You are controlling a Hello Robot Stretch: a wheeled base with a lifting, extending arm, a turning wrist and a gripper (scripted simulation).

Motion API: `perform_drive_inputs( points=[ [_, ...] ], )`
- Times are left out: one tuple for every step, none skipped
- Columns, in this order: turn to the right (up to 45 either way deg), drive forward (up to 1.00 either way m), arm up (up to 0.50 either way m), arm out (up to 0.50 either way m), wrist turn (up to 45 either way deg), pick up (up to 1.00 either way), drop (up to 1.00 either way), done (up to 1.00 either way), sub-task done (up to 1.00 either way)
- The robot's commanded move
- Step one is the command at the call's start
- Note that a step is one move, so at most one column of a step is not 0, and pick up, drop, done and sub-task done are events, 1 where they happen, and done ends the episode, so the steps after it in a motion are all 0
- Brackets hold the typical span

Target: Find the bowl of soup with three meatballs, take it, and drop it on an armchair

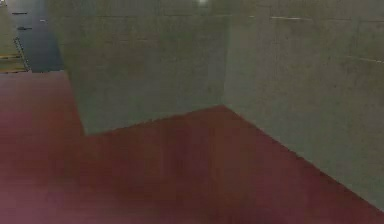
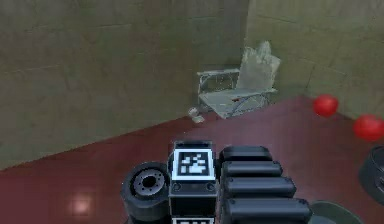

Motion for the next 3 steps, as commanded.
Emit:
perform_drive_inputs(
  points=[
    [-24.0,0.0,0.0,0.0,0.0,0.0,0.0,0.0,0.0],
    [0.0,0.2,0.0,0.0,0.0,0.0,0.0,0.0,0.0],
    [-45.0,0.0,0.0,0.0,0.0,0.0,0.0,0.0,0.0]
  ],
)
